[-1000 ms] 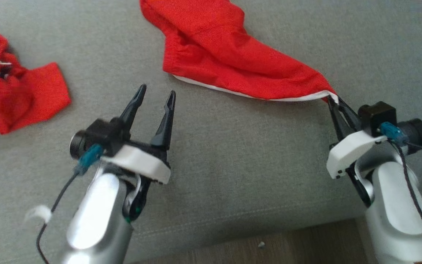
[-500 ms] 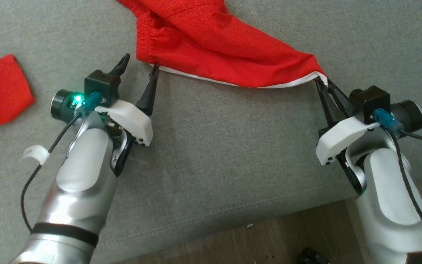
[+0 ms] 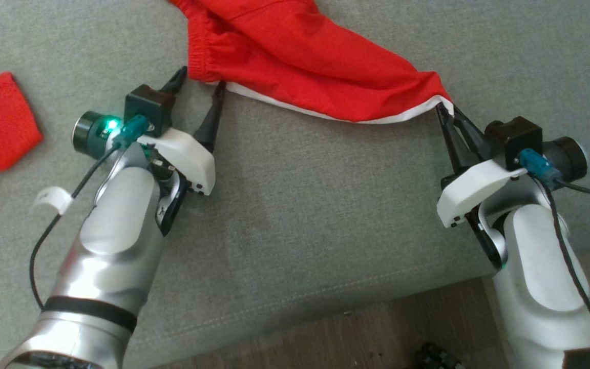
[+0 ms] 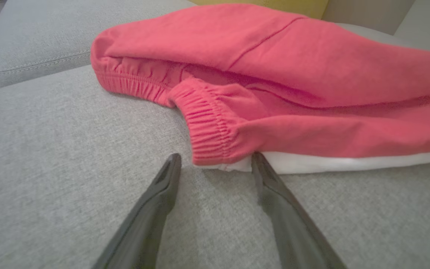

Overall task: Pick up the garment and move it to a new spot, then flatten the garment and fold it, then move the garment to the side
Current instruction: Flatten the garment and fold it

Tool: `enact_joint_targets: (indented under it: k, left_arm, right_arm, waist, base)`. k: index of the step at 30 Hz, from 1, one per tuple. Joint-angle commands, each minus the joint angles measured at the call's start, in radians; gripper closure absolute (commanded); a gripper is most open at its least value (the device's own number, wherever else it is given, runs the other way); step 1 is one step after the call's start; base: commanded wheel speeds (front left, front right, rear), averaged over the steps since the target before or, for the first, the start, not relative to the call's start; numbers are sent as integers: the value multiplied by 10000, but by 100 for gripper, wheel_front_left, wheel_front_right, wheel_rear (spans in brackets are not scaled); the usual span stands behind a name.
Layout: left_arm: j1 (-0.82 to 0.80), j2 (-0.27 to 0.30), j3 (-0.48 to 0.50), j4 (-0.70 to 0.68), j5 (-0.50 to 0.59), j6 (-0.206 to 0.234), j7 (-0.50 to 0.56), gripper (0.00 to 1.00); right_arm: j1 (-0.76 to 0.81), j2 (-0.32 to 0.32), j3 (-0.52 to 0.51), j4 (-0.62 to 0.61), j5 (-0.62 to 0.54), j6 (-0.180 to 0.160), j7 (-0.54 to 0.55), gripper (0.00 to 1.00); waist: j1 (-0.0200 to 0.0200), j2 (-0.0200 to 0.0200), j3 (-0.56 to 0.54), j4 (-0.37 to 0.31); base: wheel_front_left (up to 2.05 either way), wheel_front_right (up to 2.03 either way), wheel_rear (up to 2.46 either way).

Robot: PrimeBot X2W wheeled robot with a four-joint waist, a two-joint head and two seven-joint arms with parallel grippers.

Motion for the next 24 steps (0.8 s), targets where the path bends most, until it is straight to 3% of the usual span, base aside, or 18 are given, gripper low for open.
enact_joint_targets:
  k: [1, 11, 24]
  left_arm:
    - [-312, 200, 122, -159, -190, -39, -53, 100]
    - [62, 259, -13, -1511, -972, -60, -53, 100]
    - [484, 601, 246, -3922, -2080, -62, -42, 100]
  right_arm:
    - [-156, 90, 196, -273, -16, 60, -91, 100]
    - [-383, -243, -30, -323, -70, 60, -277, 100]
    - [-1934, -1430, 74, -809, 27, 60, -533, 100]
  waist:
    - [0, 0, 13, 8]
    - [0, 0, -330, 562]
    - [0, 0, -2421, 1458]
  base:
    - [0, 0, 0]
    - [0, 0, 0]
    - [0, 0, 0]
